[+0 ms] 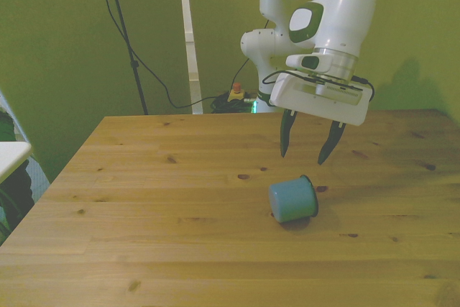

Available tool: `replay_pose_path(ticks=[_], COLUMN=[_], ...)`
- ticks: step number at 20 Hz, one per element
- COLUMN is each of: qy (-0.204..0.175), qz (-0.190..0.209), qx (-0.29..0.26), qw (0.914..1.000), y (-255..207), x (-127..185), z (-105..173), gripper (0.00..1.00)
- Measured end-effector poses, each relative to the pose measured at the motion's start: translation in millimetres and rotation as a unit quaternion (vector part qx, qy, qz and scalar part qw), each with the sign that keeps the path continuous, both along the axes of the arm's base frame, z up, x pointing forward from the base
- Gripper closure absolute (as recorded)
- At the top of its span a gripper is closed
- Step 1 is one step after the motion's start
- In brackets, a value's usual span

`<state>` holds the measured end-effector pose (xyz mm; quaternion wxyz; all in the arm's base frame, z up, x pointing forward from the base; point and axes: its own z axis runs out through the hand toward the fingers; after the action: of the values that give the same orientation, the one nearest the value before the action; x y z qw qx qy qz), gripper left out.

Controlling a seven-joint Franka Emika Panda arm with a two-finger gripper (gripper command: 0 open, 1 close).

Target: Flip the mug upright

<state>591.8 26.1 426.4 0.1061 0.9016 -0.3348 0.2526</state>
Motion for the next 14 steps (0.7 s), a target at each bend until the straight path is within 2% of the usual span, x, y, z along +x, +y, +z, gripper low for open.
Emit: replay_pose_path(ticks=[7, 14], qy=[-0.038, -0.057], qz=[-0.019, -0.049], qx=[-0.078, -0.146], qw=[0.9960, 0.9864], y=[27, 35], x=[8, 10], z=[-23, -43], gripper=[0.00, 0.00])
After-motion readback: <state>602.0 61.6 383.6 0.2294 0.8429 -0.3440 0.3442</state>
